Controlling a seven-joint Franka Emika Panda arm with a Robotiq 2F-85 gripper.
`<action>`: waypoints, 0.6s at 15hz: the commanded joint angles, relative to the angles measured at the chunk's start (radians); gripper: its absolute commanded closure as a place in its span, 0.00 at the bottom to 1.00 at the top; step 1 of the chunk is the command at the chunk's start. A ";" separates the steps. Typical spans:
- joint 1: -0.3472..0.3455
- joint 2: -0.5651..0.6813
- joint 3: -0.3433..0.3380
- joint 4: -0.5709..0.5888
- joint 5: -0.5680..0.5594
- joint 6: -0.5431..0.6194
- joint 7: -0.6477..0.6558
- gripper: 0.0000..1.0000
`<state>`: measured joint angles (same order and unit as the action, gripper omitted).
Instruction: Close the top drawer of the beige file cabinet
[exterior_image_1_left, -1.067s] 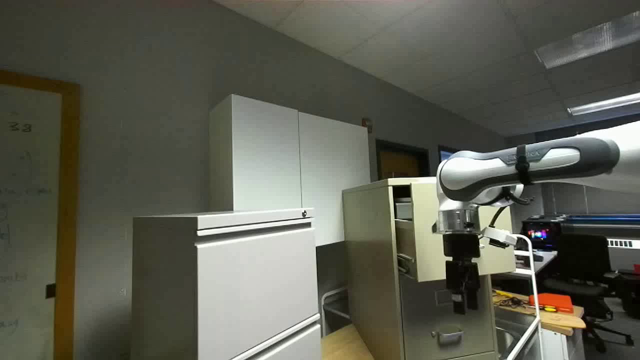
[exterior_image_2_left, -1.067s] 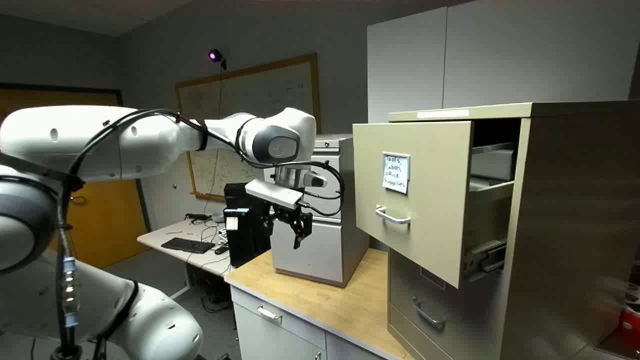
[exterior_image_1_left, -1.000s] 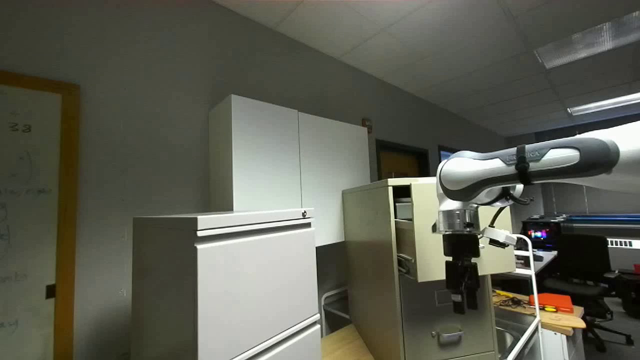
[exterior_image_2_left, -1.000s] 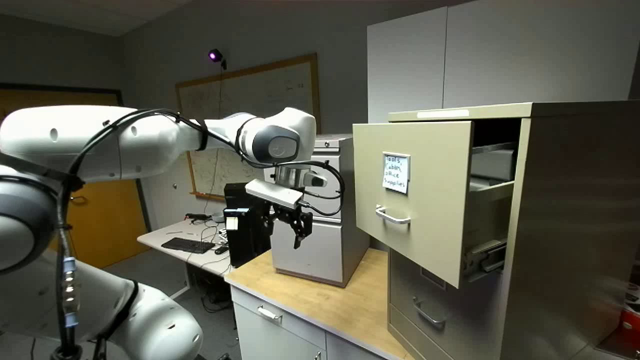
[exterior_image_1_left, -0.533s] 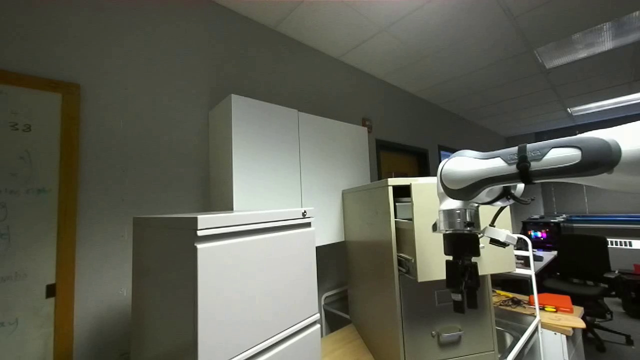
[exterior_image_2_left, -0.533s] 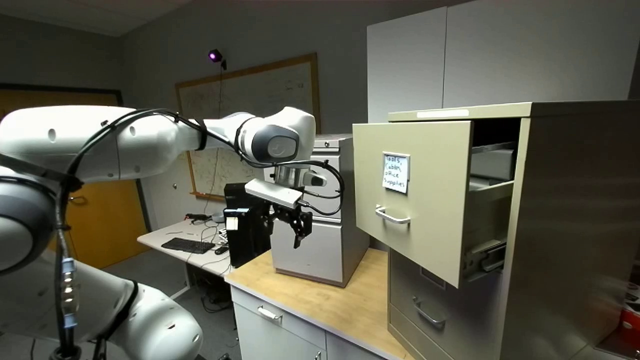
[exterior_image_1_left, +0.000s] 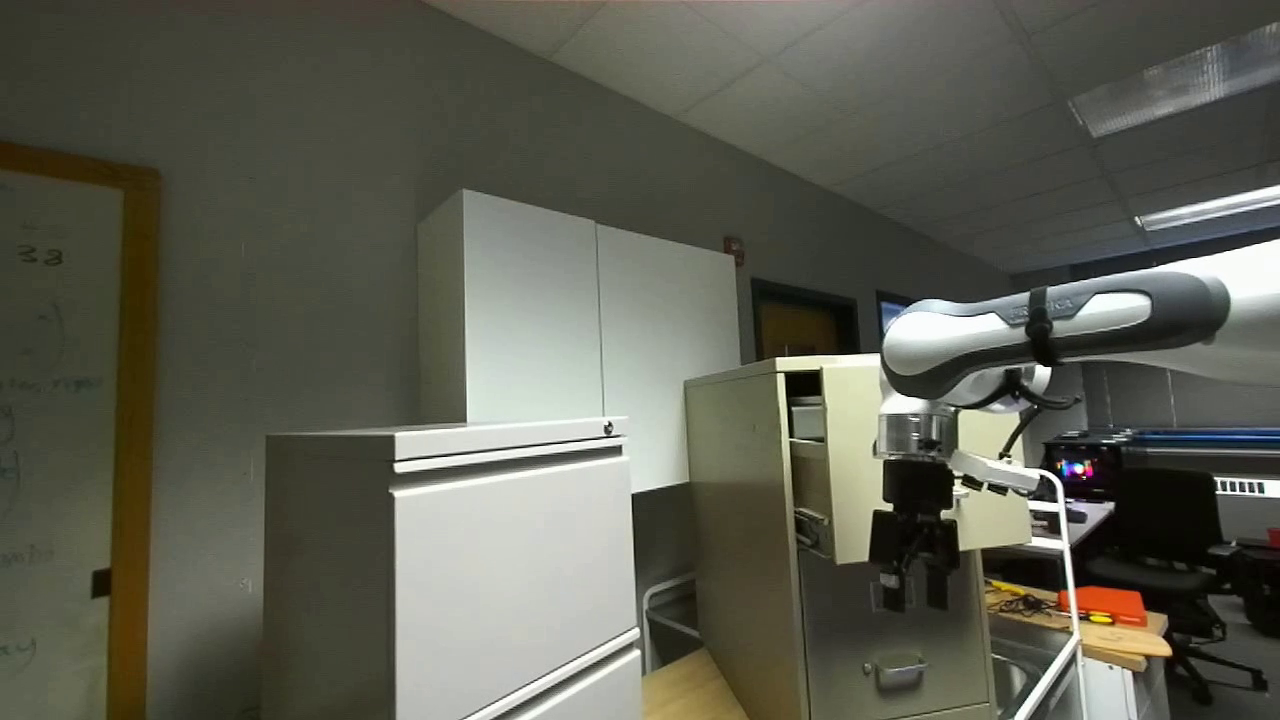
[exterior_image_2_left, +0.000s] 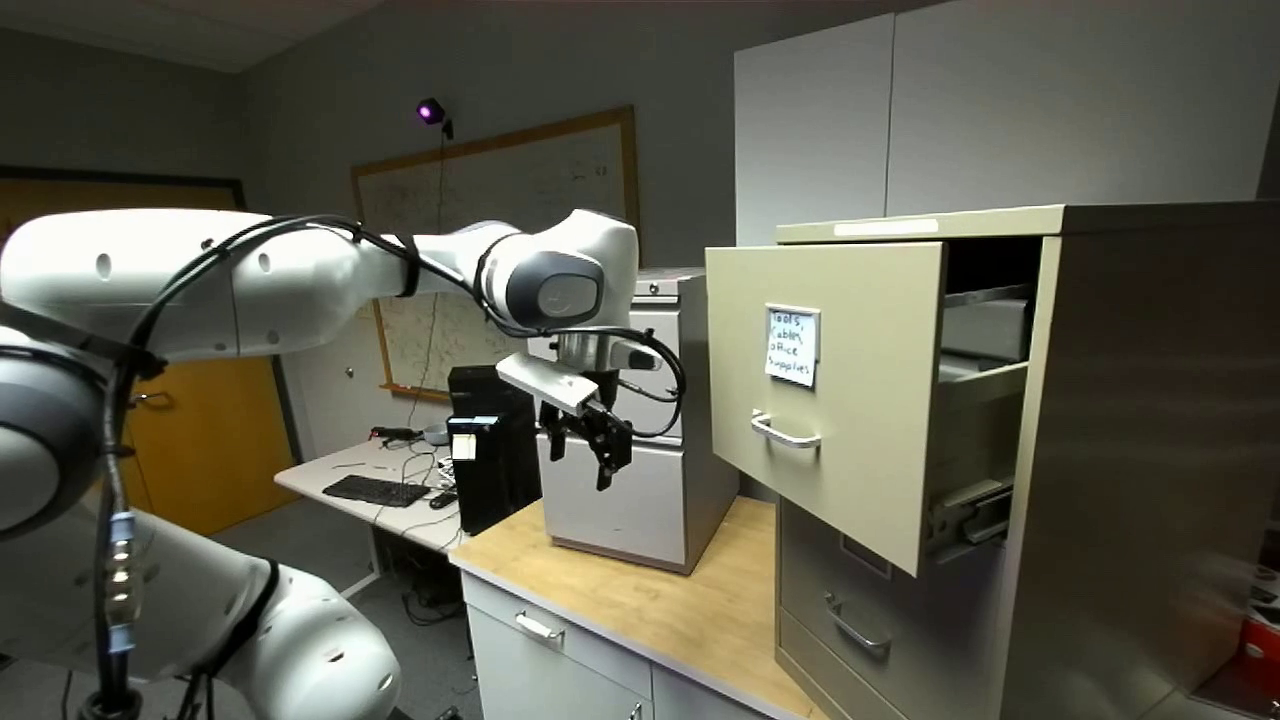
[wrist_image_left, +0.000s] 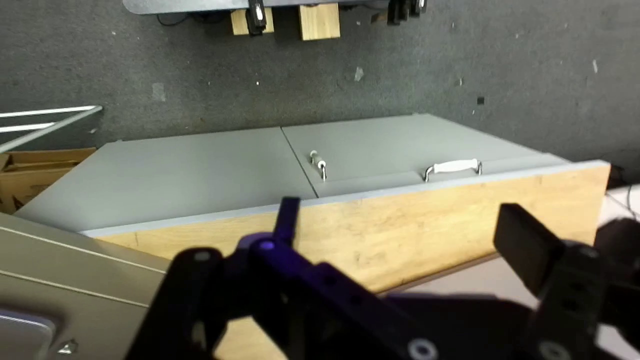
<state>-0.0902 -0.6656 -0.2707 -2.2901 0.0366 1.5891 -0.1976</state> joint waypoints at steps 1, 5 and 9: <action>-0.053 0.028 0.023 0.050 0.052 0.084 0.120 0.00; -0.100 0.030 0.020 0.081 0.086 0.215 0.221 0.00; -0.150 0.022 0.019 0.090 0.105 0.362 0.314 0.30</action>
<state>-0.2008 -0.6512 -0.2633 -2.2272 0.1142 1.8804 0.0438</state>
